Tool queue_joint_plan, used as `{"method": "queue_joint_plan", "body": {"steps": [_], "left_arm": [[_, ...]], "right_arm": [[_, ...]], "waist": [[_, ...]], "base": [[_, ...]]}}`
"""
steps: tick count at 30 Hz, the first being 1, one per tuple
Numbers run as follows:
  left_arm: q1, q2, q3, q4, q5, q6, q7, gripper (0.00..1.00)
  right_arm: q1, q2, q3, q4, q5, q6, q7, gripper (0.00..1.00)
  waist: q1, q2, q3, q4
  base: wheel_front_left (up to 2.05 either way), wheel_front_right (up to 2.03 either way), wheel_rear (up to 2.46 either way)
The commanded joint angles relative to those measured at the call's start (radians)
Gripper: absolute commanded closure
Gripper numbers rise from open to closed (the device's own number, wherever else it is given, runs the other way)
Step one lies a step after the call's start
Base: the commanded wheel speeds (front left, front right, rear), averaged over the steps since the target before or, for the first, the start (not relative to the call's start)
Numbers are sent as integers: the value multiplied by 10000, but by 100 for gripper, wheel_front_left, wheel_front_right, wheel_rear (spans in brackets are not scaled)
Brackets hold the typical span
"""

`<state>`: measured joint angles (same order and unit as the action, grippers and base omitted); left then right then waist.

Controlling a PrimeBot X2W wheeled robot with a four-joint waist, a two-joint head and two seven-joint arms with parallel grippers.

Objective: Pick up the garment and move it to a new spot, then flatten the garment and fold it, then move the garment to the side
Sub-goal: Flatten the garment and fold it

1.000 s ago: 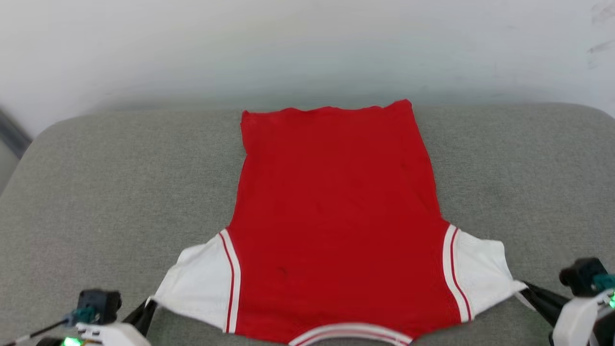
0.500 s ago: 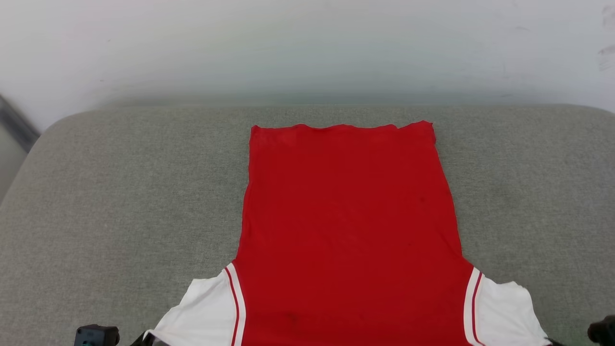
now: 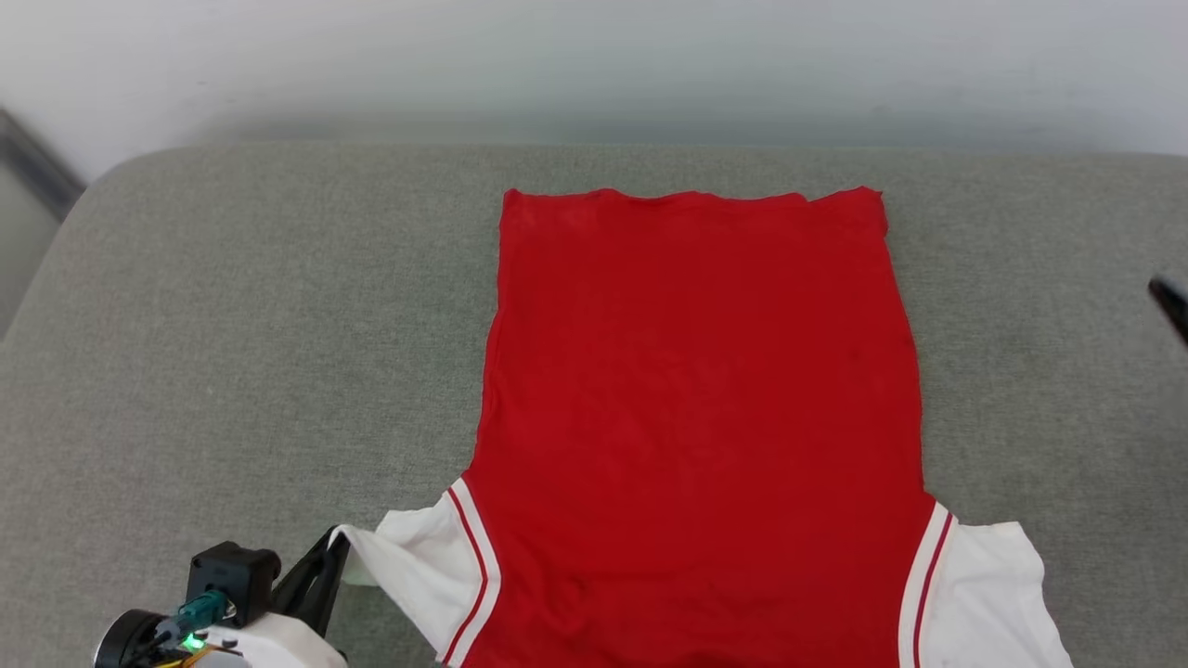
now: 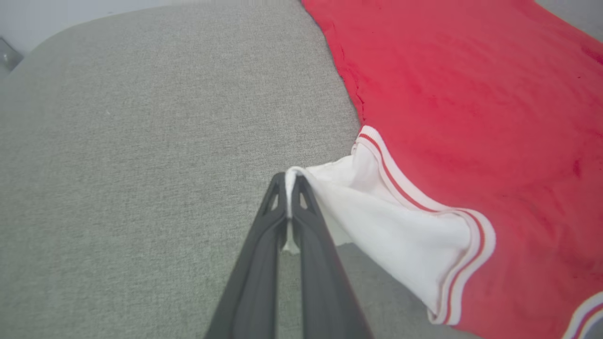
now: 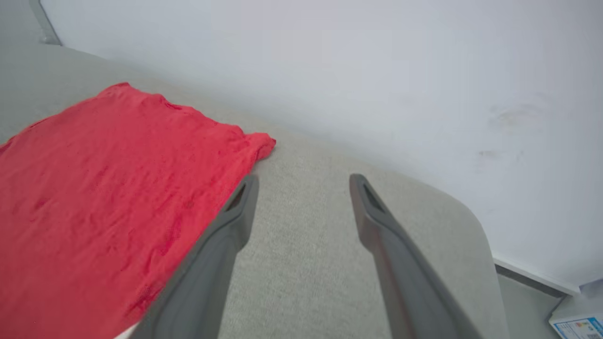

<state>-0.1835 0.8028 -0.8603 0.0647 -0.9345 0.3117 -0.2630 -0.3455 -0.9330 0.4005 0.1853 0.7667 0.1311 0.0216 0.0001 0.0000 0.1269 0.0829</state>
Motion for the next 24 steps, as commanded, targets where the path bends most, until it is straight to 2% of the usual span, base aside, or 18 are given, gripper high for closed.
{"method": "queue_joint_plan", "body": {"steps": [1,5,8,11,16,20,24], "left_arm": [[-154,-50,41,-126,137,108,-12,100],[-485,-223,243,-586,368,375,-18,100],[-700,-420,308,-847,574,445,-18,100],[-957,-525,336,-1010,842,472,-20,100],[-1193,-787,583,-1406,1277,627,-21,100],[-1305,-945,684,-1688,1704,735,-22,100],[-1443,-1224,748,-1980,2068,839,-22,100]], "right_arm": [[-471,10,-259,-280,-68,-7,257,0],[-2158,511,-1086,-927,-76,-7,1333,0],[-3660,955,-1204,-957,-322,-7,2274,0],[-5148,1344,-1043,-455,-541,-7,3285,0],[-7379,1815,-212,904,-825,-9,5311,0],[-8608,2067,708,2028,-278,-6,7899,0],[-9504,1890,1196,2911,-64,-7,10522,0]], "waist": [[-1,0,351,232],[-1,0,1004,570],[-1,0,1581,872],[-1,0,2159,1183],[-1,0,2988,1536],[-1,0,3563,1827],[-1,0,4074,2084]], "base": [[0,0,0],[0,0,0],[0,0,0],[0,0,0],[0,0,0],[0,0,0],[0,0,0]]}}
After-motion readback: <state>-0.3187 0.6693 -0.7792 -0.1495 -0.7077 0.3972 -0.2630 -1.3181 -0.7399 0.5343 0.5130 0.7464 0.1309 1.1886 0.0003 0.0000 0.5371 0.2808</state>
